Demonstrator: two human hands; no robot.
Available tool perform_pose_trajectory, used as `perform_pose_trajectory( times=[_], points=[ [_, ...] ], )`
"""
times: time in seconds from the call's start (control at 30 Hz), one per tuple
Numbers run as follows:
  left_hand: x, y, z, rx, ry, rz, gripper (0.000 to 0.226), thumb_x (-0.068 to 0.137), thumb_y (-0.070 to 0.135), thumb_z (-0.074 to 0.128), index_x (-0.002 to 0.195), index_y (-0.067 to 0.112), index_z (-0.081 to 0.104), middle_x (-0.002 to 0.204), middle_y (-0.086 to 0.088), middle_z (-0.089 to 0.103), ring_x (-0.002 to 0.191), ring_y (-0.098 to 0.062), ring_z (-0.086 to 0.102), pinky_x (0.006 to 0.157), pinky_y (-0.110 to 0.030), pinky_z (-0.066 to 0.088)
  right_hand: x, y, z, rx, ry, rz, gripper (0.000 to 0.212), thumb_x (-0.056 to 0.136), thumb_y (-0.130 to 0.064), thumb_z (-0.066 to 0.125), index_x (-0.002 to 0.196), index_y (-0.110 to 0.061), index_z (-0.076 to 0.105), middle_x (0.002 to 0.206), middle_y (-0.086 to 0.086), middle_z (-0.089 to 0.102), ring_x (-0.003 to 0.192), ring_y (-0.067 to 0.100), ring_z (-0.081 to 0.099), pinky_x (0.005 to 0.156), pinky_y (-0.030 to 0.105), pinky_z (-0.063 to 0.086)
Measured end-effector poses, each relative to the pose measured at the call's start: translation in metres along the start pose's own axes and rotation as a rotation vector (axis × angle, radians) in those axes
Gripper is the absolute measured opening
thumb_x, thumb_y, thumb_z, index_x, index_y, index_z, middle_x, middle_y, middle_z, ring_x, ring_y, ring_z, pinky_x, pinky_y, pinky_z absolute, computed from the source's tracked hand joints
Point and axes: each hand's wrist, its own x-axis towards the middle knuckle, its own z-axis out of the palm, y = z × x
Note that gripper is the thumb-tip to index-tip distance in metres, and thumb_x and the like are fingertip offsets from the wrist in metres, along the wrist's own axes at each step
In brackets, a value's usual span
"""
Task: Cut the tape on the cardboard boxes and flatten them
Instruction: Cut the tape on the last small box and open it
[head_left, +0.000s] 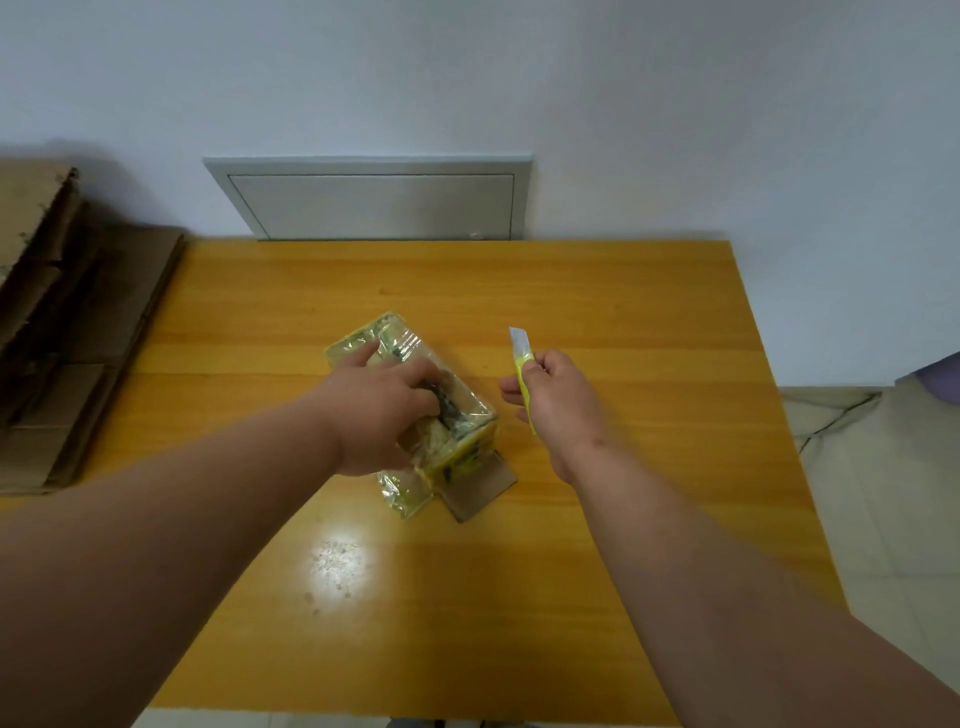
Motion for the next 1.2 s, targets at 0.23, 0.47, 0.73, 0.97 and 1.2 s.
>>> perform_pose_trajectory(
  times=[0.23, 0.47, 0.73, 0.97, 1.2],
  points=[
    [0.014, 0.008, 0.0, -0.057, 0.079, -0.031, 0.074, 0.068, 0.065, 0.074, 0.128, 0.028, 0.051, 0.145, 0.005, 0.03, 0.135, -0.021, 0.031, 0.118, -0.047, 0.018, -0.001, 0.009, -0.018, -0.089, 0.076, 0.029, 0.02, 0.104, -0.02, 0.037, 0.106, -0.017, 0.057, 0.088, 0.003, 0.064, 0.058, 0.012, 0.058, 0.056, 0.028, 0.041],
    [0.02, 0.019, 0.004, -0.209, 0.182, -0.117, 0.072, 0.068, 0.056, 0.081, 0.125, 0.02, 0.054, 0.137, -0.002, 0.038, 0.123, -0.025, 0.046, 0.119, -0.046, 0.018, -0.012, 0.014, -0.021, -0.096, 0.03, 0.01, 0.021, 0.104, -0.021, 0.042, 0.113, -0.014, 0.059, 0.083, 0.002, 0.067, 0.047, 0.01, 0.06, 0.06, 0.028, 0.046],
    [0.022, 0.025, 0.009, -0.274, 0.199, -0.132, 0.051, 0.082, 0.044, 0.074, 0.124, 0.02, 0.056, 0.146, 0.005, 0.039, 0.129, -0.017, 0.048, 0.122, -0.044, 0.004, -0.022, 0.018, -0.023, -0.181, 0.028, -0.073, 0.018, 0.1, -0.02, 0.048, 0.113, -0.024, 0.06, 0.073, -0.001, 0.069, 0.041, 0.01, 0.057, 0.046, 0.02, 0.043],
    [0.016, 0.024, 0.004, -0.286, 0.197, -0.105, 0.04, 0.09, 0.031, 0.067, 0.127, 0.023, 0.055, 0.147, 0.006, 0.041, 0.131, -0.018, 0.047, 0.122, -0.047, 0.004, -0.029, 0.02, -0.015, -0.353, -0.069, -0.128, 0.015, 0.096, -0.022, 0.049, 0.1, -0.033, 0.057, 0.077, 0.001, 0.069, 0.053, 0.02, 0.062, 0.053, 0.038, 0.055],
    [0.017, 0.026, 0.002, -0.309, 0.205, -0.151, 0.029, 0.091, 0.034, 0.065, 0.118, 0.023, 0.061, 0.137, 0.008, 0.051, 0.129, -0.016, 0.048, 0.12, -0.043, 0.007, -0.03, 0.024, -0.018, -0.33, -0.079, -0.095, 0.02, 0.092, -0.018, 0.053, 0.08, -0.032, 0.06, 0.065, 0.001, 0.067, 0.04, 0.006, 0.051, 0.039, 0.029, 0.044]
  ],
)
